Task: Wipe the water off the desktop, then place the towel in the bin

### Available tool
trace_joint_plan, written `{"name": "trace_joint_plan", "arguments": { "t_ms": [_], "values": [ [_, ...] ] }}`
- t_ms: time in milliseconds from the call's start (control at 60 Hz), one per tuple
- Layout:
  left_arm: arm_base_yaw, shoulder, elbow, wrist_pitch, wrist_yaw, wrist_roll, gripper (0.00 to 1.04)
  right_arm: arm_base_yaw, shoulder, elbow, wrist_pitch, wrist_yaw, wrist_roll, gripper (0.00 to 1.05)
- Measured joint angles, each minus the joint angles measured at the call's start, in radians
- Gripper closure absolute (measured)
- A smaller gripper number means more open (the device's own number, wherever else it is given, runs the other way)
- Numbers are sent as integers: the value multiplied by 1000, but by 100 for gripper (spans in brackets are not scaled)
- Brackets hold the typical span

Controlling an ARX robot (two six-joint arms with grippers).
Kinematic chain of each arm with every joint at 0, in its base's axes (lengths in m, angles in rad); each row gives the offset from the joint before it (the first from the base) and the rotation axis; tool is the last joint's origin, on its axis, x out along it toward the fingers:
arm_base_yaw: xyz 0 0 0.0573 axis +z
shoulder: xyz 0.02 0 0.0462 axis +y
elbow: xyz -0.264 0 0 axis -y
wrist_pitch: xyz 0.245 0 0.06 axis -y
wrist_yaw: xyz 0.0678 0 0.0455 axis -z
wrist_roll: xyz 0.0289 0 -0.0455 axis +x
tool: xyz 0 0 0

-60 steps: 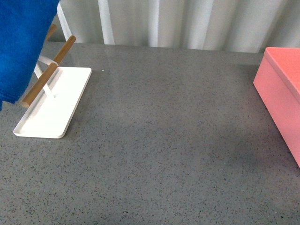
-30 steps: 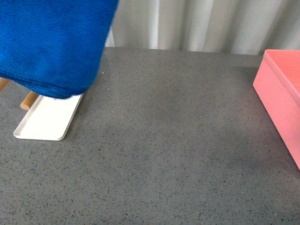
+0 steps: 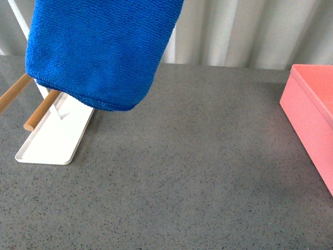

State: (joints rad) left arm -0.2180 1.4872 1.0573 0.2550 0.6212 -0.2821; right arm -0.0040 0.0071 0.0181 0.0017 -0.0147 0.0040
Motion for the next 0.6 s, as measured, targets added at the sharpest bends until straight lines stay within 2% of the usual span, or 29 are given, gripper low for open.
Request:
{"name": "trace_joint_plan", "arguments": {
  "t_ms": [50,67,117,233,283,366,500,600],
  "values": [
    [0,0,0,0,0,0,100,-48,61,3,55,-159,19,7],
    [0,0,0,0,-1,0,100,-68,111,6,103,-225,30,7],
    [0,0,0,0,0,0,100,-94,266,30,251,-333,66,7],
    [-3,0,0,0,2,0,100,-83,678,175,585,-326,151,7],
    [-3,1,0,0,2,0,100,-63,835,261,661,-315,179,7],
    [-2,1,0,0,0,0,100,-19,1089,426,665,-315,226,7],
    [-2,1,0,0,1,1,100,51,1403,679,520,-443,364,7],
    [-2,1,0,0,0,1,100,96,1532,793,525,-552,456,7]
  ]
}}
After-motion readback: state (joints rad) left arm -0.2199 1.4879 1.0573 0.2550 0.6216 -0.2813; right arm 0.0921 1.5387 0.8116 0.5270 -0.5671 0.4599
